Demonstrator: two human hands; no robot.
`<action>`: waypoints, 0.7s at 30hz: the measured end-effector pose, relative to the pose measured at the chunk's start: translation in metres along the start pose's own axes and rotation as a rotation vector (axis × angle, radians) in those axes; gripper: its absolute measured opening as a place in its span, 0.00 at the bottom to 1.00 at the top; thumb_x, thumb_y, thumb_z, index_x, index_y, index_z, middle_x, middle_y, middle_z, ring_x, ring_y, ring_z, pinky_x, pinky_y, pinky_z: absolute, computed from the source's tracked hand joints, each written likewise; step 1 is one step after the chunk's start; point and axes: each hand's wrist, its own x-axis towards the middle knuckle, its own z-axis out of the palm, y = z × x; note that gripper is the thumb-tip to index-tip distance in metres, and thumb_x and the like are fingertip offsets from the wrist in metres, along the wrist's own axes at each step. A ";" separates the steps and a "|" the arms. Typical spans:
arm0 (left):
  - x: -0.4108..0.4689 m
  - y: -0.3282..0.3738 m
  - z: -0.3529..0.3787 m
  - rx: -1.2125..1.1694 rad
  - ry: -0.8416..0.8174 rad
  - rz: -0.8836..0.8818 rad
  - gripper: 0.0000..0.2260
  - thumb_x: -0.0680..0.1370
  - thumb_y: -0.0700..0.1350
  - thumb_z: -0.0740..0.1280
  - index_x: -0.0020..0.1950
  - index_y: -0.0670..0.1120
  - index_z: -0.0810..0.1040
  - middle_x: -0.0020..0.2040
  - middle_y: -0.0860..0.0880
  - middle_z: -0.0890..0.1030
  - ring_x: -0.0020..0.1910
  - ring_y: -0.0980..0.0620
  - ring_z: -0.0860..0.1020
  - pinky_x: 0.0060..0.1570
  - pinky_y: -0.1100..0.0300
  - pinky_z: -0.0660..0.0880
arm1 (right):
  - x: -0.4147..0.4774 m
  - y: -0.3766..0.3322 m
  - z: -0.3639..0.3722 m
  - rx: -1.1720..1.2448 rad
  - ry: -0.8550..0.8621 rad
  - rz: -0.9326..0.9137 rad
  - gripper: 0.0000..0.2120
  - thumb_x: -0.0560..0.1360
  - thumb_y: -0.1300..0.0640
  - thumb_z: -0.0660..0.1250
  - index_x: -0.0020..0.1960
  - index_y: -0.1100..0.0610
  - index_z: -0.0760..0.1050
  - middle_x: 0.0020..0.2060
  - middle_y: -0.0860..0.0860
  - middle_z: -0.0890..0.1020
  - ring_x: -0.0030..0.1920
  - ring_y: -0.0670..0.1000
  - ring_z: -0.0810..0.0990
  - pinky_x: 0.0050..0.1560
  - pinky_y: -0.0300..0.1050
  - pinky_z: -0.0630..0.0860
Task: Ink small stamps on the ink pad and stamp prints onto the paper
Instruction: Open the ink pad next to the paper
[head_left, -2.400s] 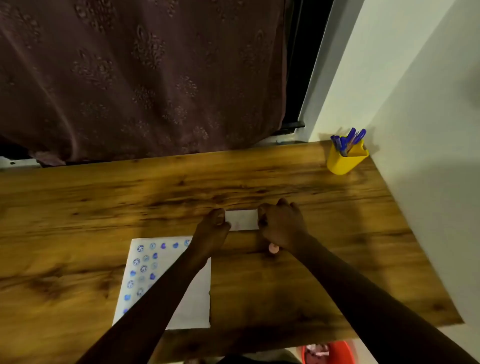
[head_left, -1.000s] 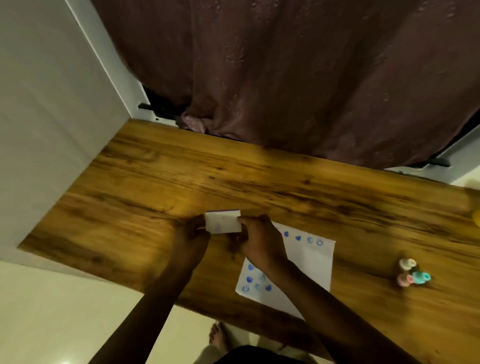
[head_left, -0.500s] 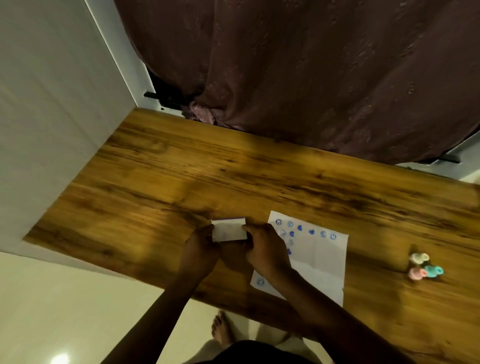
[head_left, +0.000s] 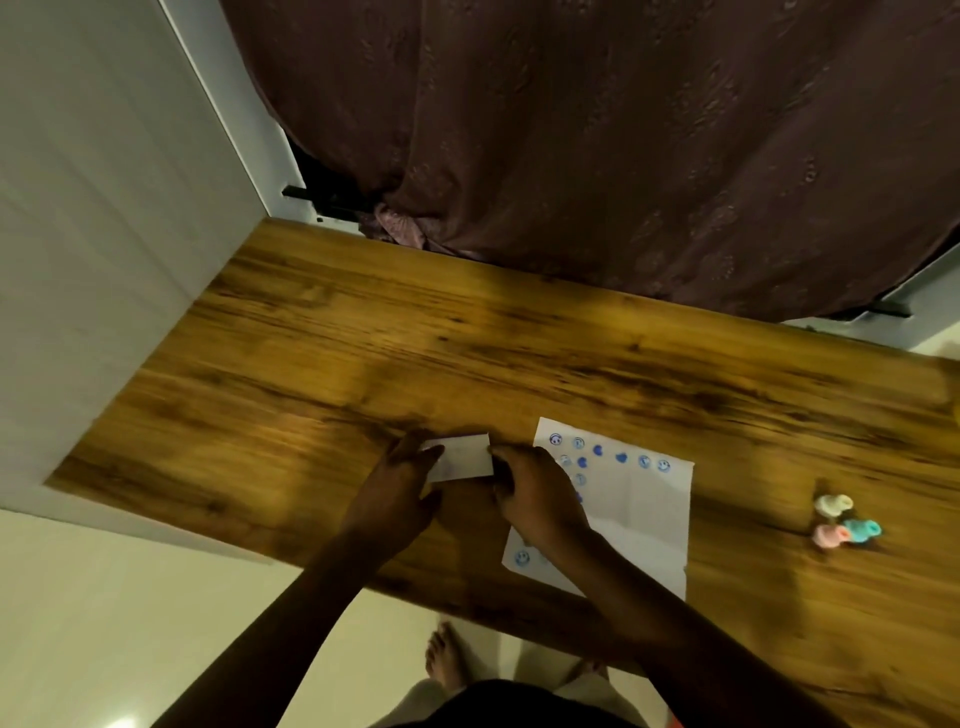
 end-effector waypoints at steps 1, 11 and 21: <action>0.002 -0.003 0.000 0.028 -0.015 0.019 0.26 0.75 0.45 0.75 0.73 0.46 0.76 0.76 0.43 0.73 0.74 0.39 0.70 0.70 0.46 0.72 | 0.000 0.000 -0.001 0.022 0.006 -0.001 0.22 0.80 0.57 0.69 0.74 0.48 0.73 0.69 0.49 0.80 0.70 0.53 0.78 0.71 0.53 0.76; 0.017 -0.016 -0.011 0.112 -0.080 0.137 0.22 0.78 0.45 0.73 0.72 0.45 0.78 0.73 0.42 0.77 0.74 0.39 0.72 0.74 0.45 0.68 | 0.008 0.004 -0.001 0.097 -0.056 0.074 0.14 0.81 0.58 0.68 0.67 0.53 0.80 0.60 0.52 0.86 0.62 0.53 0.83 0.66 0.50 0.79; 0.032 -0.019 -0.035 0.134 -0.170 0.205 0.21 0.79 0.49 0.71 0.71 0.44 0.78 0.70 0.42 0.79 0.72 0.41 0.74 0.71 0.50 0.71 | 0.011 0.001 0.000 0.157 -0.058 0.107 0.10 0.81 0.53 0.69 0.61 0.51 0.83 0.55 0.50 0.87 0.55 0.52 0.85 0.60 0.49 0.81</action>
